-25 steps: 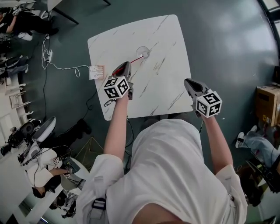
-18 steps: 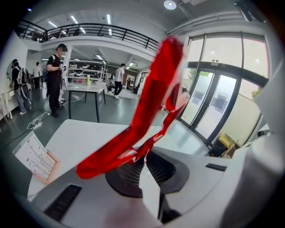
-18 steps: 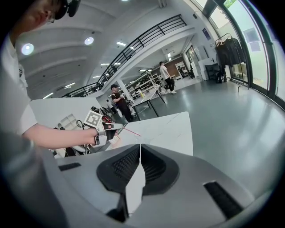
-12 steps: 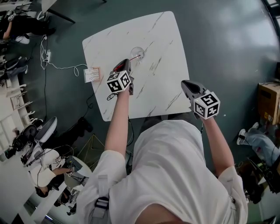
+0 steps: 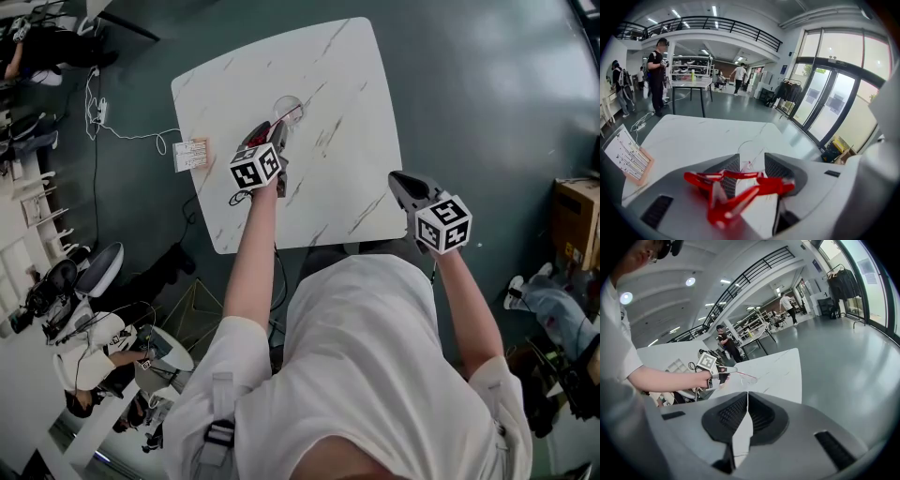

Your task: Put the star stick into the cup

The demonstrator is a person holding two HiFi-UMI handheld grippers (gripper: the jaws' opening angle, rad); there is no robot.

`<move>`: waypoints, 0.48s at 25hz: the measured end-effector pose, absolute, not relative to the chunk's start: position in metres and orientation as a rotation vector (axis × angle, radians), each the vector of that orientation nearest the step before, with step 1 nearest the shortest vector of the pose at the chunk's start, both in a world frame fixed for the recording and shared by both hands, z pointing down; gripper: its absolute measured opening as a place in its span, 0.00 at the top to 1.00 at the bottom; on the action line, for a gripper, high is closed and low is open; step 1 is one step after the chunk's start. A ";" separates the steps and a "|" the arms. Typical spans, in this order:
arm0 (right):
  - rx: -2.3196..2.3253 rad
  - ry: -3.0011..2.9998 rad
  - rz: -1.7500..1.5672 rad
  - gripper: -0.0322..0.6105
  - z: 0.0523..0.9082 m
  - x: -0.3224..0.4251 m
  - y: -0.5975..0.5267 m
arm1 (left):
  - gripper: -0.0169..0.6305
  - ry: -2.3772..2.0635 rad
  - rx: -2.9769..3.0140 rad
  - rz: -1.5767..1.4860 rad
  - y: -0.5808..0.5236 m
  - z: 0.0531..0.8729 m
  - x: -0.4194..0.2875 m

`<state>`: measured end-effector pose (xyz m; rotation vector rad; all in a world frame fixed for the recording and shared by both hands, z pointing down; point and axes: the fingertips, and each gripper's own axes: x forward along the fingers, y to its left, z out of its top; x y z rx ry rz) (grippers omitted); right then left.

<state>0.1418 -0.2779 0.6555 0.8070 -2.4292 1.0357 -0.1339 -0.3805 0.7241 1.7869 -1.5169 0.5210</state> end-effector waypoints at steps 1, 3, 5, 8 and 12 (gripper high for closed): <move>0.805 -2.429 1.039 0.91 0.657 0.143 -0.278 | 0.70 -1.524 1.776 0.521 -0.379 0.725 -0.135; 0.798 -2.432 1.044 0.91 0.658 0.145 -0.279 | 0.67 -1.540 1.754 0.520 -0.373 0.726 -0.136; 0.788 -2.438 1.045 0.91 0.657 0.146 -0.279 | 0.65 -1.563 1.730 0.518 -0.366 0.726 -0.140; 0.769 -2.449 1.040 0.91 0.656 0.145 -0.281 | 0.62 -1.624 1.691 0.503 -0.354 0.722 -0.150; 0.739 -2.458 1.038 0.91 0.654 0.143 -0.282 | 0.61 -1.698 1.660 0.479 -0.332 0.714 -0.164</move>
